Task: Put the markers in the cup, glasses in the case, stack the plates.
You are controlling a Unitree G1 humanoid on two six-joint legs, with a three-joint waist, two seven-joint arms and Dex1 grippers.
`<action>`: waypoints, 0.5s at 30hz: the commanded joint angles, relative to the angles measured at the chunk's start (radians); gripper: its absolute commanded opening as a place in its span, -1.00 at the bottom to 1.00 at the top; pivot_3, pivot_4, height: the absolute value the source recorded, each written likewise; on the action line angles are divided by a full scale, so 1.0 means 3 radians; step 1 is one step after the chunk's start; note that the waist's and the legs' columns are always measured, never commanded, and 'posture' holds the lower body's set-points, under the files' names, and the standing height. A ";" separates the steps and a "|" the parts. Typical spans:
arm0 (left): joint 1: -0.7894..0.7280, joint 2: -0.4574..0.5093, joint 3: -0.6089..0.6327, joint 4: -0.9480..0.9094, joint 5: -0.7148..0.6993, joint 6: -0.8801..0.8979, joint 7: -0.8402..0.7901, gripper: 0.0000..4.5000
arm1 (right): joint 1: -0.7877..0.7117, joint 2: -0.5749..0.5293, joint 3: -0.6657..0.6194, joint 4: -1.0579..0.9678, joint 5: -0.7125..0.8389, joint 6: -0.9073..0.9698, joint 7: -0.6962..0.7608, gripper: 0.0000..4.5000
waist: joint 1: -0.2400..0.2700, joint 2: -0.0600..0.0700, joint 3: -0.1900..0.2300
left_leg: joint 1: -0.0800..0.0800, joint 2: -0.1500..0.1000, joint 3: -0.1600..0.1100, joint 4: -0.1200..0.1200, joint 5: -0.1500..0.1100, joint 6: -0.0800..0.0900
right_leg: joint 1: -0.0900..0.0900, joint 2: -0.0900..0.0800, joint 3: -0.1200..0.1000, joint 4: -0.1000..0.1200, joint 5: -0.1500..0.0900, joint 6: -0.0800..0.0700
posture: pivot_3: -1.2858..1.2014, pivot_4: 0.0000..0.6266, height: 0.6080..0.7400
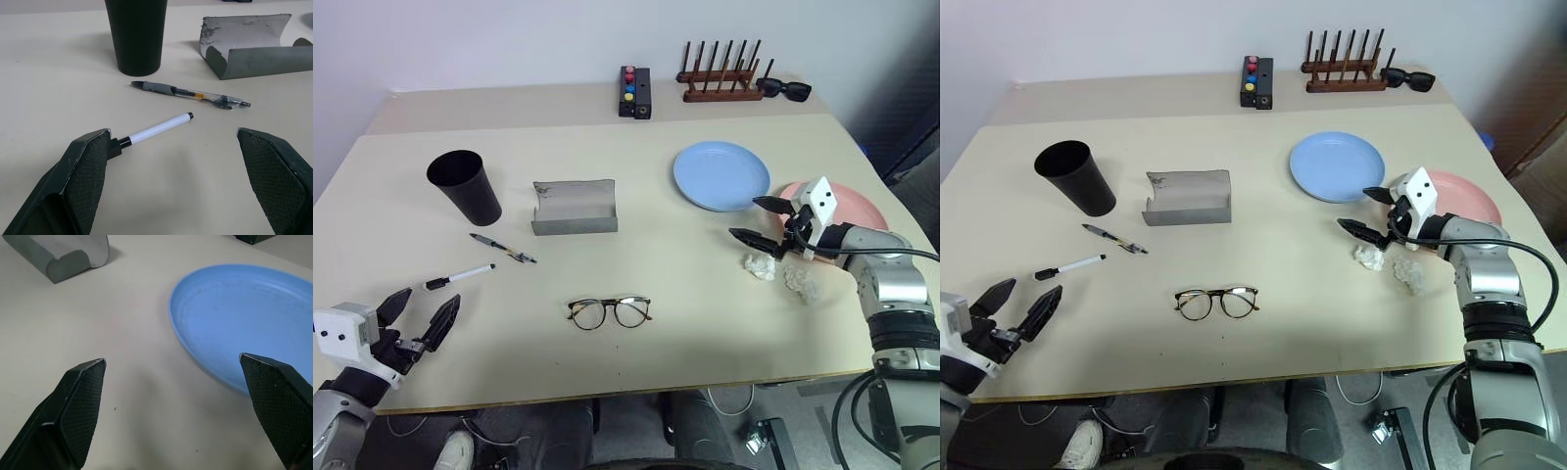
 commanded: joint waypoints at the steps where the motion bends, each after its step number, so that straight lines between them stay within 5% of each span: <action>1: 0.0042 -0.0019 0.0058 -0.0097 0.0007 -0.0085 -0.0008 0.86 | -0.0115 0.0013 -0.0018 0.0143 -0.0026 -0.0152 0.0049 1.00 | 0.0001 0.0000 0.0000 | 0.0000 0.0000 0.0000 0.0000 0.0000 0.0000 | 0.0000 0.0000 0.0000 0.0000 0.0000 0.0000 | 0.03 -0.52 0.91; 15: -0.0059 0.0059 0.0000 -0.0031 0.0089 -0.0060 -0.0026 0.86 | -0.0290 0.0109 -0.0026 0.0831 -0.0110 -0.0677 0.0225 1.00 | -0.0001 0.0000 0.0000 | 0.0001 0.0000 0.0001 0.0001 0.0000 0.0000 | 0.0001 0.0000 0.0000 0.0002 0.0004 -0.0005 | 0.03 -0.52 0.91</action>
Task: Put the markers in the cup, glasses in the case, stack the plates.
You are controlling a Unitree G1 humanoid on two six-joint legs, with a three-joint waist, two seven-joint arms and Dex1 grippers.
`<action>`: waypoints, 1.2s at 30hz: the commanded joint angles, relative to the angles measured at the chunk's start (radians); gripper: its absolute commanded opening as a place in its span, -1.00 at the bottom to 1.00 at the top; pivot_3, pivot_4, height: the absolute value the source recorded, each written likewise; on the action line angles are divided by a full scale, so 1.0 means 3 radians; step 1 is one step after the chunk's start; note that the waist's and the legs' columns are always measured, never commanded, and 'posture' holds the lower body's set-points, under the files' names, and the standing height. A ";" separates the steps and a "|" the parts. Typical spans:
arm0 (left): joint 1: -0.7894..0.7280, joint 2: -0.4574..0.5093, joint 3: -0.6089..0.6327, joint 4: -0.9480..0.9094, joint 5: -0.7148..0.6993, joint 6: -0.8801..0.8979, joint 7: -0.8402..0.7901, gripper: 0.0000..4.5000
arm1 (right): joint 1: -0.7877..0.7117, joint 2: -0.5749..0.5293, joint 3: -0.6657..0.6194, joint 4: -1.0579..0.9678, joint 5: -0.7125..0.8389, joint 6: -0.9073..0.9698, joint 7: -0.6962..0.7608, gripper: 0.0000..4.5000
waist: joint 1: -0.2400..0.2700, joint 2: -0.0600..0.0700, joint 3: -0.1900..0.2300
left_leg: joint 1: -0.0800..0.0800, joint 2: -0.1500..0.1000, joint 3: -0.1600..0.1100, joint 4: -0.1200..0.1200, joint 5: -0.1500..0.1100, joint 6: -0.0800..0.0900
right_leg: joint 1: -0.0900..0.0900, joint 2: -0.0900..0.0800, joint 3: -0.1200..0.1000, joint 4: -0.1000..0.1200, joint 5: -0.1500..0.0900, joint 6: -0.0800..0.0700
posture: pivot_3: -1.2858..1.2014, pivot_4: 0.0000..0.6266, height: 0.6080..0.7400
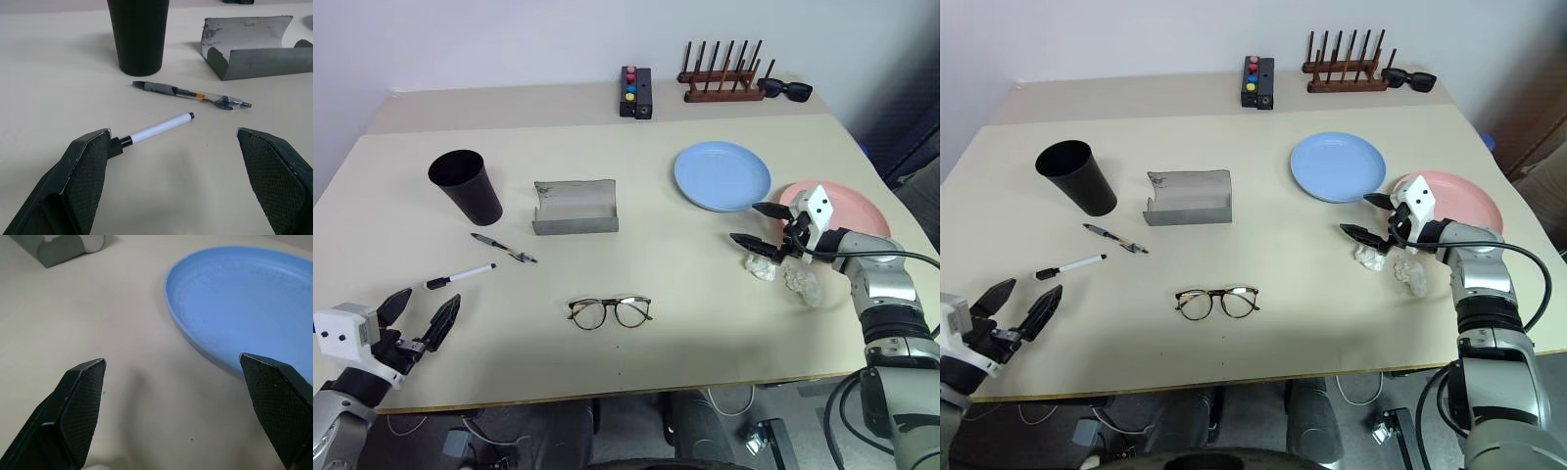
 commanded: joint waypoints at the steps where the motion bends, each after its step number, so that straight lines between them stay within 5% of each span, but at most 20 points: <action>1: -0.0040 0.0107 0.0004 -0.0020 0.0069 -0.0038 -0.0039 0.86 | -0.0054 0.0053 -0.0042 -0.0012 0.0028 -0.0132 0.0040 1.00 | -0.0001 0.0000 0.0000 | 0.0000 0.0000 0.0000 0.0000 0.0000 0.0000 | 0.0000 0.0000 0.0000 0.0001 0.0001 -0.0001 | 0.03 -0.52 0.91; 11: -0.0317 0.0673 -0.0039 0.0109 0.0062 0.0391 -0.0279 0.93 | 0.0194 0.0233 -0.0045 -0.0676 0.0135 -0.0031 -0.0068 1.00 | -0.0004 0.0001 0.0000 | 0.0004 0.0000 0.0000 0.0000 0.0000 0.0000 | 0.0000 0.0001 0.0001 0.0009 0.0004 -0.0006 | 0.03 -0.52 0.91; 24: -0.1446 0.1944 -0.1031 0.1327 0.0736 0.0706 -0.1111 0.93 | 0.0799 0.0488 0.0153 -0.2416 0.0320 0.0959 -0.0622 1.00 | -0.0017 0.0002 0.0000 | 0.0004 0.0000 0.0000 -0.0002 0.0000 0.0000 | -0.0003 0.0002 0.0001 0.0012 0.0003 -0.0005 | 0.03 -0.52 0.91; 36: -0.2533 0.2104 -0.2144 0.2324 0.1287 0.0646 -0.2035 0.83 | 0.0940 0.0541 0.0216 -0.3074 0.0469 0.1478 -0.0962 1.00 | 0.0015 0.0005 -0.0001 | 0.0004 0.0000 0.0000 -0.0001 0.0001 0.0000 | -0.0004 0.0002 0.0001 0.0016 0.0004 -0.0004 | 0.03 -0.52 0.91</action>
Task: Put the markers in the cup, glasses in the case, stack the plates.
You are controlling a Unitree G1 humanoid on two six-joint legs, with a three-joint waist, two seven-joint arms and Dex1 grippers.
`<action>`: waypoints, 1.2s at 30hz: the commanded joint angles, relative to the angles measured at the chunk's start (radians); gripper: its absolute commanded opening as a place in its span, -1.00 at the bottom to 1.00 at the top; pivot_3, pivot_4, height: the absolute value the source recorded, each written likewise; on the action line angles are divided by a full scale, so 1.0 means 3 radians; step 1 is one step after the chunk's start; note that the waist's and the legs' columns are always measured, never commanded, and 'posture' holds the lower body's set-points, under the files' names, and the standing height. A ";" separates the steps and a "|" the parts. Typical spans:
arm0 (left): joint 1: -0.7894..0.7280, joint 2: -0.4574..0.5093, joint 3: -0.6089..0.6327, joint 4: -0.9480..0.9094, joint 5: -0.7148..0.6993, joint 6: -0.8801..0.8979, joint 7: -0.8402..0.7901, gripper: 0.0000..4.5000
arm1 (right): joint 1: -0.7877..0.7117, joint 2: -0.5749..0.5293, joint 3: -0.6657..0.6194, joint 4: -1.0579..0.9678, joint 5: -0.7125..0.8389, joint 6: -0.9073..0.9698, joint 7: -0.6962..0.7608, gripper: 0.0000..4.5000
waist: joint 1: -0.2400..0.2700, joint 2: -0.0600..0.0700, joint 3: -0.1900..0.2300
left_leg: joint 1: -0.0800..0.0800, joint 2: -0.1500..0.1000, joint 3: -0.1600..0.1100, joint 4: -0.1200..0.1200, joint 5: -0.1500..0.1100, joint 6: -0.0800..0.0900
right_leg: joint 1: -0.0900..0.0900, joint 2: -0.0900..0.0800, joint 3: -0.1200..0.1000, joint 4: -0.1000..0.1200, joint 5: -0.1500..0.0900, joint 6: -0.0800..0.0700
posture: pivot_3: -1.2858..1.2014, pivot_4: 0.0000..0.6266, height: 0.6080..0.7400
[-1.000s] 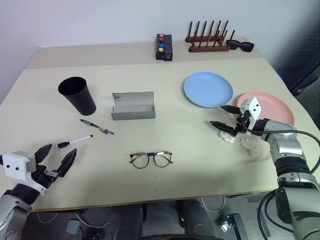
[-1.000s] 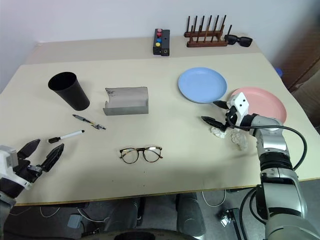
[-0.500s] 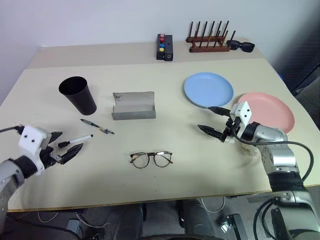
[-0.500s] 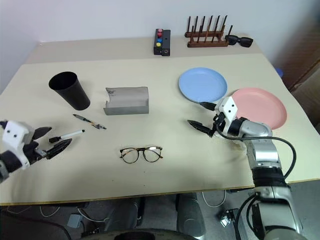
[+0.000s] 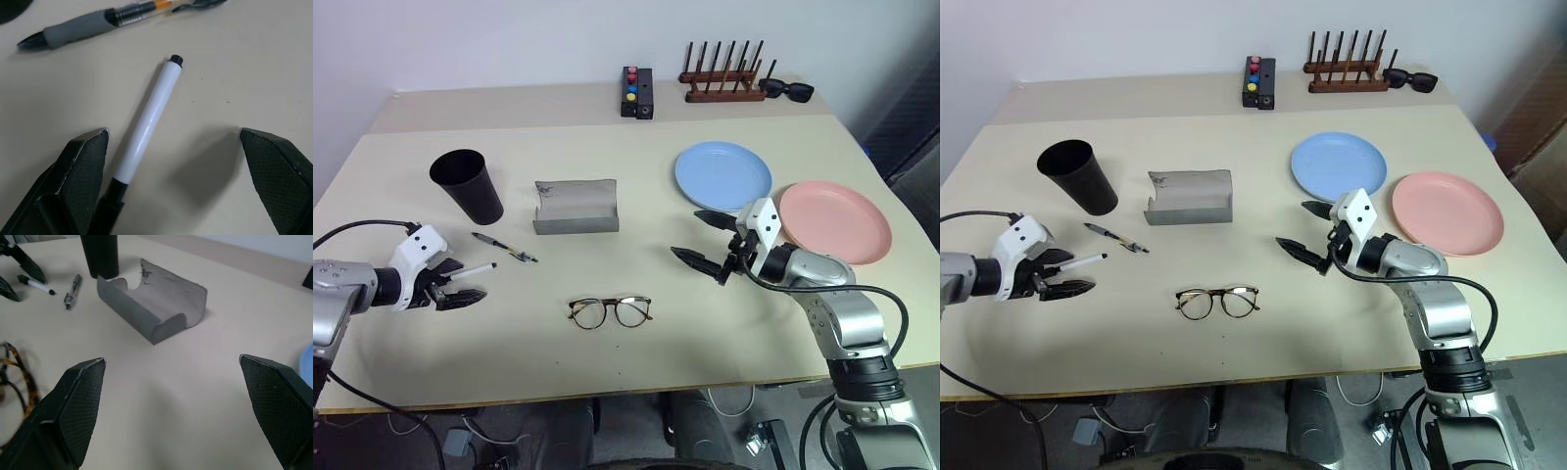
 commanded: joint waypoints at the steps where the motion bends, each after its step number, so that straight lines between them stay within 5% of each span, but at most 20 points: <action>1: -0.0104 -0.0002 -0.0237 0.0225 0.0204 -0.0104 -0.0175 0.71 | -0.0024 0.0012 -0.0046 -0.0186 0.0085 0.0048 -0.0064 1.00 | 0.0001 0.0002 -0.0001 | 0.0000 0.0000 0.0000 0.0000 0.0000 0.0000 | 0.0000 0.0000 0.0000 0.0000 0.0000 0.0000 | 0.03 -0.52 0.91; 9: -0.0206 -0.0081 -0.0224 0.0379 0.0299 -0.0306 -0.0283 -0.97 | -0.0031 0.0016 -0.0020 -0.0260 0.0141 0.0111 -0.0102 1.00 | -0.0011 0.0003 -0.0002 | 0.0001 0.0000 0.0000 -0.0001 0.0000 0.0000 | 0.0001 0.0000 0.0000 0.0001 -0.0001 0.0003 | 0.03 -0.52 0.91; 19: 0.0131 -0.0299 0.0835 -0.0341 -0.0427 -0.0230 -0.0020 -0.99 | -0.0211 0.0267 0.0330 -0.0447 0.0281 0.0219 -0.0008 1.00 | -0.0017 -0.0004 0.0002 | -0.0001 0.0001 -0.0001 0.0001 0.0000 0.0000 | 0.0000 0.0000 0.0000 0.0001 -0.0001 0.0003 | 0.03 -0.52 0.91; 27: -0.0127 -0.0829 0.1591 -0.1060 -0.1086 0.0023 0.0813 -0.99 | -0.0566 0.0796 0.0690 -0.0084 -0.0056 -0.0080 -0.0241 1.00 | -0.0005 -0.0008 0.0000 | -0.0001 0.0001 -0.0003 0.0003 0.0001 0.0000 | 0.0000 0.0000 -0.0001 0.0001 0.0007 0.0012 | 0.03 -0.52 0.91; 36: -0.1188 -0.1452 0.1486 -0.0283 -0.0158 -0.1169 0.2499 -0.99 | -0.0779 0.1273 0.0736 0.0310 -0.0262 -0.0461 -0.0552 1.00 | -0.0015 -0.0010 -0.0001 | 0.0002 0.0000 -0.0004 0.0001 0.0002 -0.0003 | 0.0001 0.0002 -0.0001 0.0001 0.0014 0.0019 | 0.03 -0.52 0.91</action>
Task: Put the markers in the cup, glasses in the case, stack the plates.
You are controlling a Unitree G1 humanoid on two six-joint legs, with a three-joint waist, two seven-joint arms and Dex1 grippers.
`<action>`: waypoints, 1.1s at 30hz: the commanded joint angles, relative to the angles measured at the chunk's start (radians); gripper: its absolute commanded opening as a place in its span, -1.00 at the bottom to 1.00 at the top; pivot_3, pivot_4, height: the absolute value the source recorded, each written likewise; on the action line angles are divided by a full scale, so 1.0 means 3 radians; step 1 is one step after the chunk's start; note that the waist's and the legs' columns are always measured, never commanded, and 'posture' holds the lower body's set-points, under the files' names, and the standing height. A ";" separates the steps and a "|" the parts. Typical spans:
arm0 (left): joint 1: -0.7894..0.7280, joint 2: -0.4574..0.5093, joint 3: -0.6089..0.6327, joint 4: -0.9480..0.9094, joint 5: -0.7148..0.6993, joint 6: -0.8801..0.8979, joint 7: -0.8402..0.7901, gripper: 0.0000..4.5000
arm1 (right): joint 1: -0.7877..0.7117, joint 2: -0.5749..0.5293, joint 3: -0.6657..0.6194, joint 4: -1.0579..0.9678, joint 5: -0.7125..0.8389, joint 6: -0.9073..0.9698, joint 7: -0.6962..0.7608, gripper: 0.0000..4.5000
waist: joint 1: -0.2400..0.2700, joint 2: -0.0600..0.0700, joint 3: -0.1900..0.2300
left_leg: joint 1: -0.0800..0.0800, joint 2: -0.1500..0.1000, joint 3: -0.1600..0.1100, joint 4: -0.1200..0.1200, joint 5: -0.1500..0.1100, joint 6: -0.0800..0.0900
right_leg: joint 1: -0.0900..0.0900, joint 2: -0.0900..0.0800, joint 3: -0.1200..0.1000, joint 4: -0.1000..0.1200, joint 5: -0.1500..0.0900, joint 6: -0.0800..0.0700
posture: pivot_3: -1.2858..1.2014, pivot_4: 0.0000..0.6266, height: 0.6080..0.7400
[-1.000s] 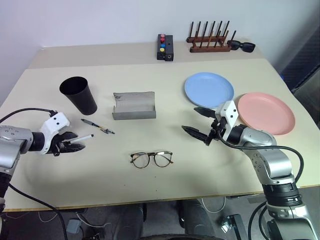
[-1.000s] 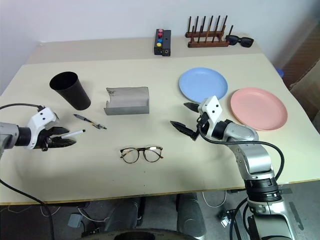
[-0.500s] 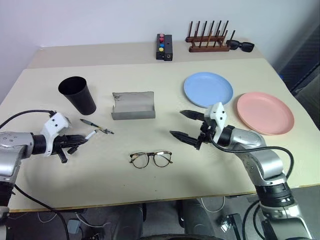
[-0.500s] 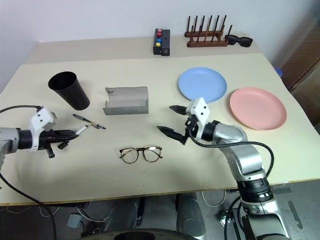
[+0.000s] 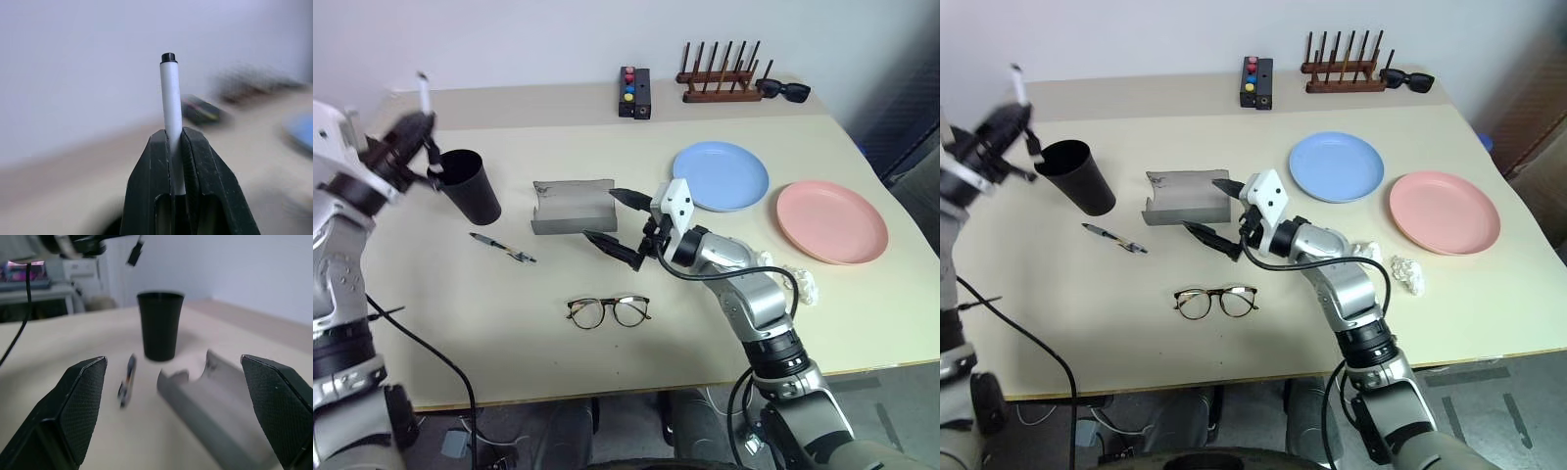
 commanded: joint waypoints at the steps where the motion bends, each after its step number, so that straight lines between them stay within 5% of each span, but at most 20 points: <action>1: -0.0276 -0.0168 -0.0072 0.0367 0.0448 -0.0632 0.0578 -0.99 | -0.0083 0.0103 0.0008 0.0041 -0.0049 -0.0161 -0.0058 1.00 | 0.0006 0.0000 0.0000 | 0.0000 0.0000 0.0000 0.0000 0.0000 0.0000 | 0.0000 0.0000 0.0000 0.0000 0.0000 0.0000 | 0.03 -0.52 0.91; 12: -0.0519 -0.0552 -0.0276 0.1286 0.0610 -0.1346 0.0884 -0.99 | -0.0042 0.0260 0.0065 0.0063 -0.0039 -0.0211 -0.0086 1.00 | 0.0000 -0.0001 0.0000 | -0.0001 -0.0001 0.0000 0.0000 0.0000 0.0000 | 0.0000 0.0000 0.0000 0.0001 0.0002 0.0003 | 0.03 -0.52 0.91; 33: -0.0305 -0.0698 -0.0322 0.1046 0.0560 -0.1127 0.1061 -0.99 | -0.0061 0.0346 -0.0005 0.0057 0.0036 -0.0255 -0.0129 1.00 | -0.0001 -0.0001 0.0000 | -0.0002 -0.0001 -0.0001 0.0001 0.0000 0.0000 | 0.0000 0.0000 0.0000 0.0001 0.0003 0.0004 | 0.03 -0.52 0.91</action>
